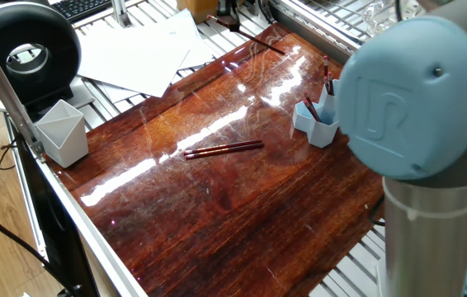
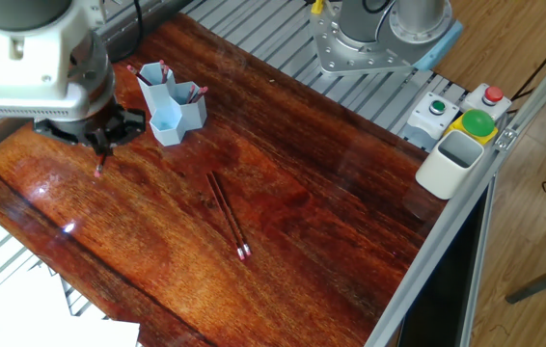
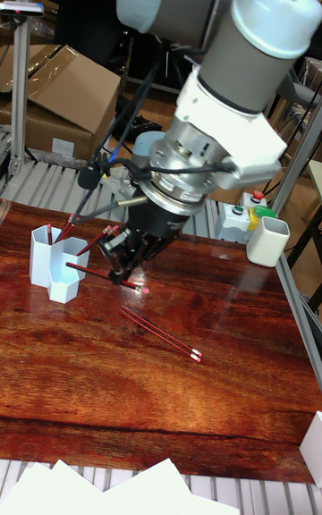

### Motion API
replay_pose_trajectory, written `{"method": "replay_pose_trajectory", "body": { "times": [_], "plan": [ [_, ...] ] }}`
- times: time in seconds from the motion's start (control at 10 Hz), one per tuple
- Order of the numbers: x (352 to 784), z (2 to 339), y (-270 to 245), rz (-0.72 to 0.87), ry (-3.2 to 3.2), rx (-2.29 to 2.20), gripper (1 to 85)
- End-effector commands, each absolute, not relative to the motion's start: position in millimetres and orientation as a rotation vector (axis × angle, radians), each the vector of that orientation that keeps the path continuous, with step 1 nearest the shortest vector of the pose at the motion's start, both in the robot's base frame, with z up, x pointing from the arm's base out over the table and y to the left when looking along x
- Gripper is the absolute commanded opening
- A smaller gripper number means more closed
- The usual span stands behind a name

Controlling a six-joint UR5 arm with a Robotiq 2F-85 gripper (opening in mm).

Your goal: Put the pen into the pen holder

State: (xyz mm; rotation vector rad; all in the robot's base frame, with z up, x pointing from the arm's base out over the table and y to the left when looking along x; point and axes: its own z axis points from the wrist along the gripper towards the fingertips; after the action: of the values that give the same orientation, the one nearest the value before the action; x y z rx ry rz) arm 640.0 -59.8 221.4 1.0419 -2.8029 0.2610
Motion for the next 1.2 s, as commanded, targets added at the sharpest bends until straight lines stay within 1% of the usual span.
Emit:
{"method": "replay_pose_trajectory", "body": {
  "times": [0.0,0.3,0.4,0.5,0.7,0.8,0.9,1.0,1.1],
  "plan": [
    [630,225,-75,0.313,-2.822,0.911,1.0],
    [636,226,-82,0.374,-2.887,0.76,1.0],
    [635,225,-76,0.339,-2.891,0.771,1.0],
    [639,221,-61,0.26,-2.924,0.782,1.0],
    [627,265,-61,0.171,-2.989,0.879,1.0],
    [620,282,-67,0.158,-3.02,0.922,1.0],
    [617,292,-62,0.087,-3.091,0.95,1.0],
    [625,298,-65,0.084,-3.168,1.022,1.0],
    [629,301,-56,-0.02,-3.249,1.078,1.0]
  ]
}}
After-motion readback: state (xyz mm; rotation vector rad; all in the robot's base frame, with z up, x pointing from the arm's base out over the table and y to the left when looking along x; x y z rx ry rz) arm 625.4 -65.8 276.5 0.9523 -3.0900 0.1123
